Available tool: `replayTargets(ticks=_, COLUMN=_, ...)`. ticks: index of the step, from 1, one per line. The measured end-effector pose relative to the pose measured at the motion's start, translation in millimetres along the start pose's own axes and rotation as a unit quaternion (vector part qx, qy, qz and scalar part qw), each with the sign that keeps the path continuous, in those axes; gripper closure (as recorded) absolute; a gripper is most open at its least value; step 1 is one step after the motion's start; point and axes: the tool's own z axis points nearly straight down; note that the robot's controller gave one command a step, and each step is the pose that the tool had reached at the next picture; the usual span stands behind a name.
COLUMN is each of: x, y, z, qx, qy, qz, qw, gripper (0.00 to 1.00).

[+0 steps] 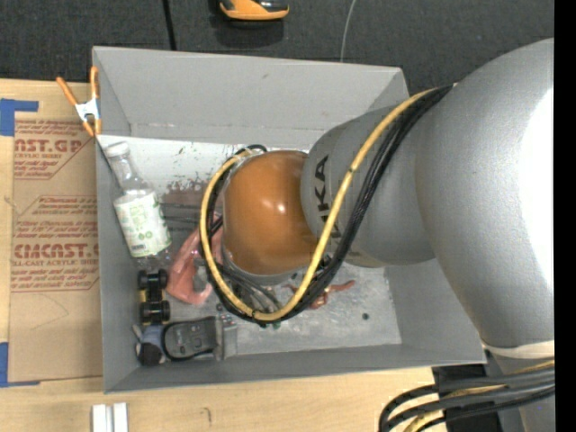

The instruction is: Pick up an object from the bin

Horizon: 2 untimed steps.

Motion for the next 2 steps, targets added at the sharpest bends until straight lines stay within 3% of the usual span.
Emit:
replayTargets(ticks=1, x=-4.8, y=6.6, z=-0.2, qx=-0.001, qy=-0.0034, qz=-0.071, qw=0.9975, gripper=0.00)
replayTargets(ticks=2, x=-7.6, y=16.8, z=53.0, qx=-0.012, qy=-0.0110, qz=-0.016, qw=0.9997, gripper=0.00)
